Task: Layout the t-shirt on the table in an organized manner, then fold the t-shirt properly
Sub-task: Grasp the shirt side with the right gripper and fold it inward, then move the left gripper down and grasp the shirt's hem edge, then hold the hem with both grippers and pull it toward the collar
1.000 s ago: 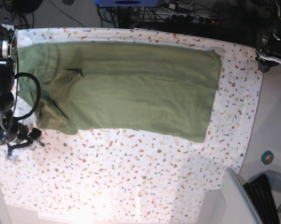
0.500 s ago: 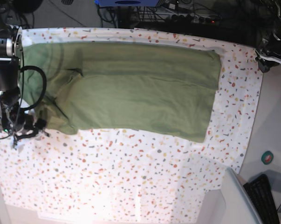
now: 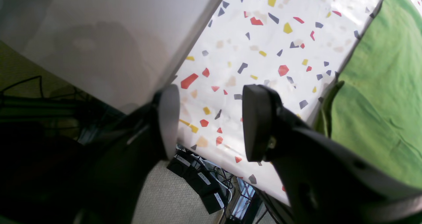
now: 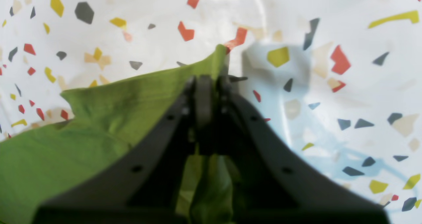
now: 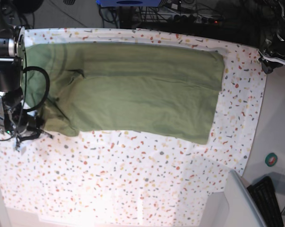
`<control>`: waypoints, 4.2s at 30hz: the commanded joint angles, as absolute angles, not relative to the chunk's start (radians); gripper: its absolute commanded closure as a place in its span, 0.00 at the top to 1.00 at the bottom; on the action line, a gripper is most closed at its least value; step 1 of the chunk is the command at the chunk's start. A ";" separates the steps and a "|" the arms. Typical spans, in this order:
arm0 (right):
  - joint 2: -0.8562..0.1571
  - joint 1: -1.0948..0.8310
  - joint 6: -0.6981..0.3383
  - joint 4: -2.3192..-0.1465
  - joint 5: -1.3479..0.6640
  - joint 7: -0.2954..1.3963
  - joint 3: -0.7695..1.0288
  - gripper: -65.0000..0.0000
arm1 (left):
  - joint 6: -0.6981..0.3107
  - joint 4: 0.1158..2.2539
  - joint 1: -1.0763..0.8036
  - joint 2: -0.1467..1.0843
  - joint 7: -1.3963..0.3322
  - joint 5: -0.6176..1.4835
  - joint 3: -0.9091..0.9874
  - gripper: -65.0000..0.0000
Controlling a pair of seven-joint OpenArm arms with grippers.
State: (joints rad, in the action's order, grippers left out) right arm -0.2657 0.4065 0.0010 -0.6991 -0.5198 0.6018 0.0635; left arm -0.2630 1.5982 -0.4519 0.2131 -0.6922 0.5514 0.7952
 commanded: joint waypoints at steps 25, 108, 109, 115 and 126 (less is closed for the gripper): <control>-0.278 0.415 0.001 -0.713 -0.530 0.588 0.076 0.00 | -0.260 0.941 0.394 0.407 -0.877 0.553 0.137 0.79; -0.257 0.403 -0.325 -0.714 0.248 -0.122 0.067 0.00 | -0.260 0.894 0.412 0.349 -0.673 0.555 -0.134 0.00; -0.257 0.403 -0.335 -0.714 0.248 -0.137 0.067 0.00 | -0.260 0.894 0.412 0.352 -0.673 0.555 -0.134 0.00; -0.251 0.401 -0.406 -0.714 0.248 -0.243 0.067 0.00 | -0.260 0.895 0.412 0.363 -0.673 0.559 -0.134 0.00; -0.223 0.414 -0.409 -0.651 0.248 -0.265 0.074 0.00 | -0.260 0.911 0.398 0.380 -0.674 0.561 -0.134 0.00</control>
